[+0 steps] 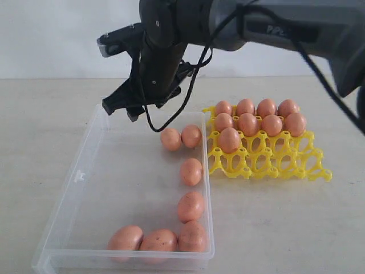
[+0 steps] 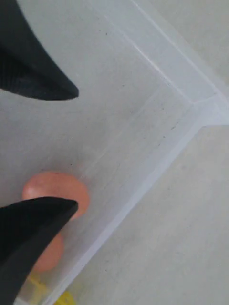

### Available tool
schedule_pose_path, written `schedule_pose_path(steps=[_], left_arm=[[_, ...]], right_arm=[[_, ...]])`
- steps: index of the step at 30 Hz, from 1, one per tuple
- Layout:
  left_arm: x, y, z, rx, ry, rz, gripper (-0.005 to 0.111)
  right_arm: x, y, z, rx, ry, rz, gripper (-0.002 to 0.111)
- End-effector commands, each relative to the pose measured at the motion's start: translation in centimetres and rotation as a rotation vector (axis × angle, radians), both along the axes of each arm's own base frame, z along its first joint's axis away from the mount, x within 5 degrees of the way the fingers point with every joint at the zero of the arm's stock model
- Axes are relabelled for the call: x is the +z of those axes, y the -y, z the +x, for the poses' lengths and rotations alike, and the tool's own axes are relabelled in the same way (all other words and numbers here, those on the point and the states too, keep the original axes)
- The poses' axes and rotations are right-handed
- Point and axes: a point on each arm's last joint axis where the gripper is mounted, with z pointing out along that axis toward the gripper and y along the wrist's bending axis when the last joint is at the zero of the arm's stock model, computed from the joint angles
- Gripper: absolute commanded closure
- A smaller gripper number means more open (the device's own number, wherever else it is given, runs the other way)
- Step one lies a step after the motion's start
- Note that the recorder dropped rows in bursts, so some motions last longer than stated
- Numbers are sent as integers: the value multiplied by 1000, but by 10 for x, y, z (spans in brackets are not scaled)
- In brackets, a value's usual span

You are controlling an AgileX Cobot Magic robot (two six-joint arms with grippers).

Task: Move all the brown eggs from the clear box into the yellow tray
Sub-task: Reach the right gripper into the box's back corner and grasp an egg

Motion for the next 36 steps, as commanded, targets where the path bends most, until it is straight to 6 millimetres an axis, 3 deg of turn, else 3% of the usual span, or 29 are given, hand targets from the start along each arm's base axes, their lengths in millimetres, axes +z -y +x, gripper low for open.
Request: schedule_pose_path(steps=[1, 6, 18, 19, 20, 21, 22, 23, 26, 29, 32, 33, 36], left_arm=[[-1, 0, 0, 0, -4, -6, 105], [-1, 0, 0, 0, -4, -6, 105], [-1, 0, 0, 0, -4, -6, 105], [-1, 0, 0, 0, -4, -6, 105], [-1, 0, 0, 0, -4, -6, 105], [-1, 0, 0, 0, -4, -6, 105], [-1, 0, 0, 0, -4, -6, 105], [-1, 0, 0, 0, -4, -6, 105], [-1, 0, 0, 0, -4, -6, 105], [-1, 0, 0, 0, -4, -6, 105], [-1, 0, 0, 0, -4, -6, 105], [-1, 0, 0, 0, -4, -6, 105], [-1, 0, 0, 0, -4, -6, 105]], right_arm=[[-34, 2, 12, -49, -58, -54, 50], [-61, 10, 22, -107, -16, -192, 50], [-94, 5, 28, -127, -21, -188, 51], [-95, 4, 29, -130, -18, -181, 54], [-95, 3, 29, -130, -10, -168, 72], [-93, 3, 30, -129, -6, -161, 82], [-89, 2, 30, -130, 0, -144, 108], [-84, 1, 29, -131, 5, -126, 108], [-49, -13, 27, -104, 104, 33, 109], [-21, -33, 3, -4, 265, 223, 109], [-21, -24, -25, 58, 388, 431, 109], [-31, -12, -40, 81, 447, 540, 109], [-44, 10, -51, 28, 511, 699, 109]])
